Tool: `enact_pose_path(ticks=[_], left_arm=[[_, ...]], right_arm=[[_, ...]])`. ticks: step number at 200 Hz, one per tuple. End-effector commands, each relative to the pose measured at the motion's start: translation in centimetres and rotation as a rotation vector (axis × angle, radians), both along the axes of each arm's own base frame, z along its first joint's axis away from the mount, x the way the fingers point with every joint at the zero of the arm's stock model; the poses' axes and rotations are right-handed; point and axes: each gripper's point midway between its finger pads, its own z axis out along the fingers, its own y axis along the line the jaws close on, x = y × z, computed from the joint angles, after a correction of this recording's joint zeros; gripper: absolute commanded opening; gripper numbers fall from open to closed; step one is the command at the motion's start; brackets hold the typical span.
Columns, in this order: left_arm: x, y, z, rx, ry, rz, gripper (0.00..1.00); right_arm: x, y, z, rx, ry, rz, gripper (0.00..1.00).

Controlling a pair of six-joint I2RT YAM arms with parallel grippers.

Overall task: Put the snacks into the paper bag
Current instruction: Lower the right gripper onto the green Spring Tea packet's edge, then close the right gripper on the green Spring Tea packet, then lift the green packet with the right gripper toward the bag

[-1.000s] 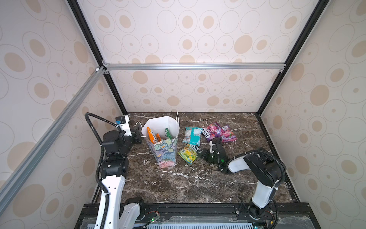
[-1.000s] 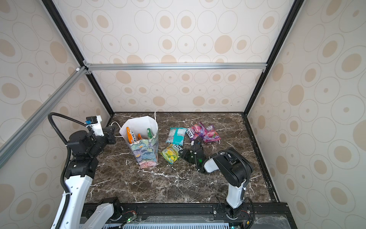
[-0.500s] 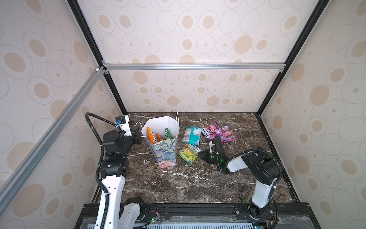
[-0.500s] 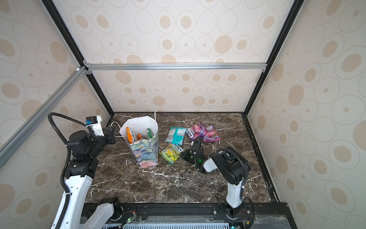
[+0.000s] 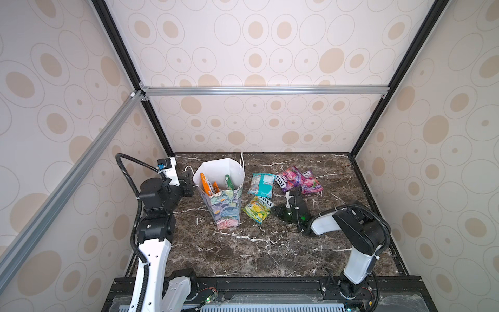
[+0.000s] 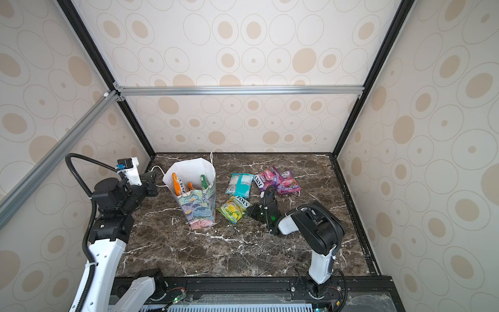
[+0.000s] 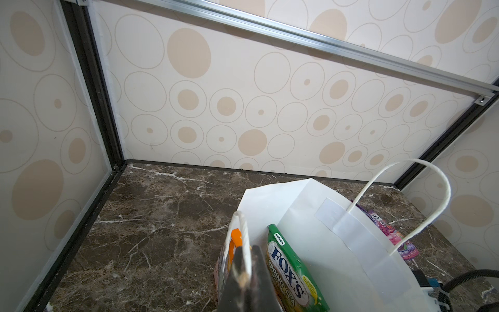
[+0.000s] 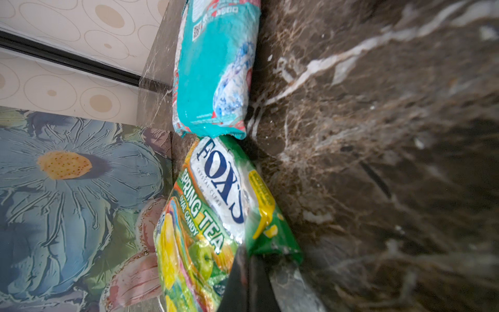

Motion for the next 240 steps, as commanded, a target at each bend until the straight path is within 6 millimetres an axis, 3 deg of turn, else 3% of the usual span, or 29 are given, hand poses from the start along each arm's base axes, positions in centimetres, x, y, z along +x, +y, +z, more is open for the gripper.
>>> enact_pose_path(ticks=[1,62,192,240], left_arm=[[-0.3,0.1,1.0,0.023,-0.032,0.000,0.00],[-0.3,0.1,1.1,0.023,-0.035,0.000,0.00],[-0.4,0.1,1.2,0.022,-0.039,0.003,0.00],[-0.4,0.1,1.2,0.023,-0.039,0.003,0.00]], right_arm=[[-0.1,-0.7,1.0,-0.033,-0.025,0.002,0.00],[-0.7,-0.6,4.0,-0.093,-0.083,0.079,0.00],[-3.0,-0.9,14.0,-0.194,-0.268,0.188,0.00],[-3.7,-1.1,16.1,-0.236,-0.313,0.209,0.00]])
